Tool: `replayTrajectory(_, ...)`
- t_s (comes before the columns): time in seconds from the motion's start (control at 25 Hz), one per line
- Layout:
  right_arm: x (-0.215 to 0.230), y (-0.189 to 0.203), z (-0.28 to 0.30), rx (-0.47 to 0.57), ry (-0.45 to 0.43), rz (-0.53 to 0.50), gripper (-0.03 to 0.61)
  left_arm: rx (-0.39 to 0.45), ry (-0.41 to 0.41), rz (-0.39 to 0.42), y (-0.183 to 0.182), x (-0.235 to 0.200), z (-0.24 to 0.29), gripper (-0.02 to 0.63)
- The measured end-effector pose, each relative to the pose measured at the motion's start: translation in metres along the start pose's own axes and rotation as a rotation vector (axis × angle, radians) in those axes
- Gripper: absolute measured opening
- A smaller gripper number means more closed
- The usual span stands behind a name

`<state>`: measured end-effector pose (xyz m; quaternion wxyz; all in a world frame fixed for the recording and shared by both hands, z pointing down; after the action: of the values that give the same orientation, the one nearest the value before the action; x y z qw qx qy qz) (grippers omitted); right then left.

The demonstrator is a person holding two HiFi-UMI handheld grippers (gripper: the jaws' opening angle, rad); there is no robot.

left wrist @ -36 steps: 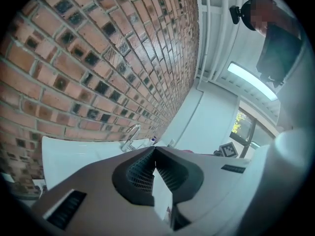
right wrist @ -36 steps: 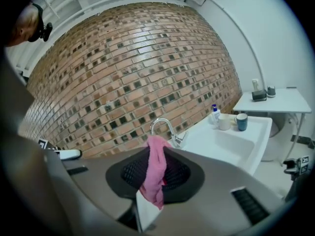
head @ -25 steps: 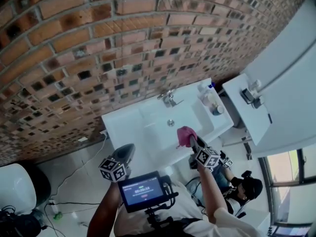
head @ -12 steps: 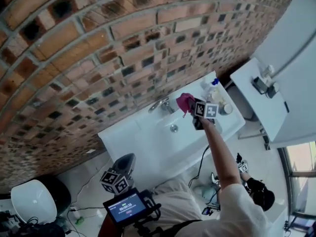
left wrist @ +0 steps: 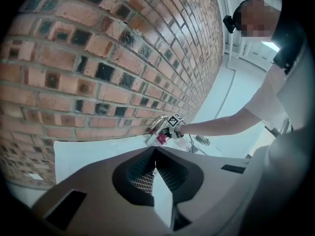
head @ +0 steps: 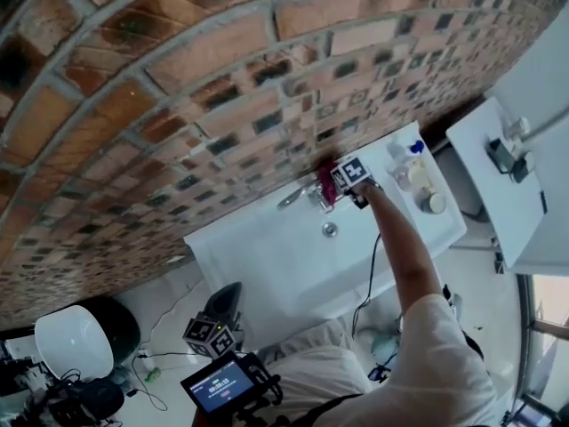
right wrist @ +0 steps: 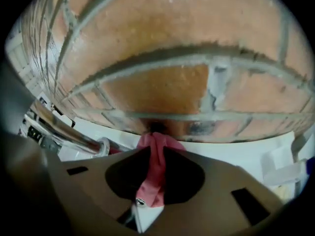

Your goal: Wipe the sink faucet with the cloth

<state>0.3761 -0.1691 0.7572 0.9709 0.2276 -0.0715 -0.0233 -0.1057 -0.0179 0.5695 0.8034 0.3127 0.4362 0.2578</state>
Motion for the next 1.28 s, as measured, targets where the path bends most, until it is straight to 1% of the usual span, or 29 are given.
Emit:
replayTrajectory(0.08, 0.002, 0.001, 0.016, -0.022, -0.069, 0.033, 0.084, 0.006, -0.029, -0.009, 0.0, 0.001, 0.0, -0.009)
replayTrajectory(0.16, 0.007, 0.0, 0.022, -0.02, -0.123, 0.061, 0.083, 0.004, -0.041, -0.018, 0.003, 0.004, 0.002, -0.009)
replayTrajectory(0.28, 0.011, 0.004, 0.023, -0.031, -0.195, 0.07, 0.081, -0.004, -0.046, -0.042, 0.011, 0.005, 0.007, -0.009)
replayTrajectory(0.36, 0.011, 0.01, 0.025, -0.068, -0.231, 0.071, 0.081, 0.001, -0.05, -0.063, 0.01, 0.01, 0.01, -0.009)
replayTrajectory(0.4, 0.011, 0.014, 0.027, -0.103, -0.231, 0.076, 0.081, 0.002, -0.051, -0.068, 0.011, 0.011, 0.011, -0.009)
replayTrajectory(0.48, 0.01, 0.021, 0.035, -0.207, -0.198, 0.084, 0.081, -0.006, -0.052, -0.065, 0.015, 0.009, 0.012, -0.009)
replayTrajectory(0.52, 0.008, 0.024, 0.04, -0.251, -0.177, 0.073, 0.081, -0.009, -0.053, -0.063, 0.016, 0.009, 0.012, -0.009)
replayTrajectory(0.56, 0.006, 0.027, 0.044, -0.269, -0.165, 0.054, 0.081, -0.01, -0.056, -0.061, 0.017, 0.008, 0.013, -0.009)
replayTrajectory(0.64, 0.004, 0.03, 0.048, -0.243, -0.181, 0.04, 0.081, -0.011, -0.066, -0.052, 0.022, 0.003, 0.012, -0.009)
replayTrajectory(0.8, 0.01, 0.034, 0.049, -0.167, -0.332, 0.161, 0.08, -0.012, -0.071, -0.059, 0.025, 0.003, 0.013, -0.009)
replayTrajectory(0.88, 0.013, 0.032, 0.046, -0.162, -0.363, 0.186, 0.08, -0.006, -0.07, -0.06, 0.022, 0.006, 0.015, -0.009)
replayTrajectory(0.96, 0.013, 0.026, 0.04, -0.157, -0.376, 0.165, 0.08, -0.002, -0.077, -0.06, 0.023, 0.005, 0.014, -0.009)
replayTrajectory(1.12, 0.005, 0.01, 0.023, -0.135, -0.48, 0.124, 0.08, 0.002, -0.081, -0.066, 0.023, 0.005, 0.014, -0.009)
replayTrajectory(1.28, 0.001, 0.004, 0.008, -0.13, -0.519, 0.094, 0.08, 0.005, -0.069, -0.058, 0.018, 0.01, 0.014, -0.009)
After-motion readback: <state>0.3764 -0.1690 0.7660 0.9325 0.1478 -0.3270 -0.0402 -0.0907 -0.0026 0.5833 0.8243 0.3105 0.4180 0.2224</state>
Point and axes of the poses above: the fingertips, and each gripper's own axes: z forward along the fingers, x to its right, y out of its underside, the point moved 9 cm from there along -z, backward along the fingers, and after that the axes turned 7 degrees about y, right-handed, at the moved point
